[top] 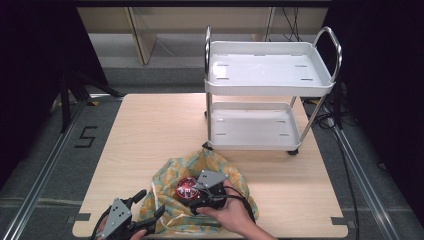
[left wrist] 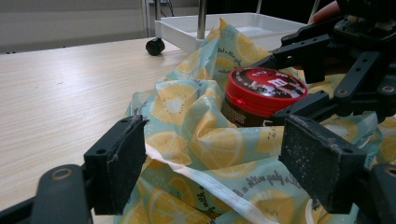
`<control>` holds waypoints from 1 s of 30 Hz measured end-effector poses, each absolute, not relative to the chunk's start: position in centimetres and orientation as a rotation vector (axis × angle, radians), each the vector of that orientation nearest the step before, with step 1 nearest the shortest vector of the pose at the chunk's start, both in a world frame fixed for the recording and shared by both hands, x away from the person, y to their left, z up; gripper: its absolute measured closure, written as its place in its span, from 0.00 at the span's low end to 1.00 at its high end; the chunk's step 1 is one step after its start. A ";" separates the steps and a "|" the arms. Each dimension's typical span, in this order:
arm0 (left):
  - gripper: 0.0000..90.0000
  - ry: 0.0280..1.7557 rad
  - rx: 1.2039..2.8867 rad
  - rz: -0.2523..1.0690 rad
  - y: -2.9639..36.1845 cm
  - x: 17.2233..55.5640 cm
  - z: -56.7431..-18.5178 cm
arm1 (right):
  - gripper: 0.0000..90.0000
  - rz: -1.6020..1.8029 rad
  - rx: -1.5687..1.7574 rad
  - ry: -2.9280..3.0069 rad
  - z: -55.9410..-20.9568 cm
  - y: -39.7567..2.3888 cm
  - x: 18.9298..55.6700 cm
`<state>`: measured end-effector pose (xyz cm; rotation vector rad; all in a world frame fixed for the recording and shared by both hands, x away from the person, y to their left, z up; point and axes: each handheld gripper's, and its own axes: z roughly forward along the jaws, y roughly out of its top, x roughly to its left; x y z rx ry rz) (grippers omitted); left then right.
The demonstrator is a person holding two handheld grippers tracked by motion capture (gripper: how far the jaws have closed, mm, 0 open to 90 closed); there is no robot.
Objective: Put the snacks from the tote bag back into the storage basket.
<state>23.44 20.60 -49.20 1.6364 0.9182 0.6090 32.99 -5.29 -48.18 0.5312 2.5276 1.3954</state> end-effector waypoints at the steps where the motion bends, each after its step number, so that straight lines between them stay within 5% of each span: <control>1: 0.24 0.919 1.629 0.606 20.5 23.5 -49.2 | 0.29 1.400 0.542 2.514 -48.0 -5.4 33.0; 30: 0.24 0.912 1.638 0.614 20.6 23.5 -49.2 | 0.29 1.430 0.538 2.472 -45.9 -6.1 33.0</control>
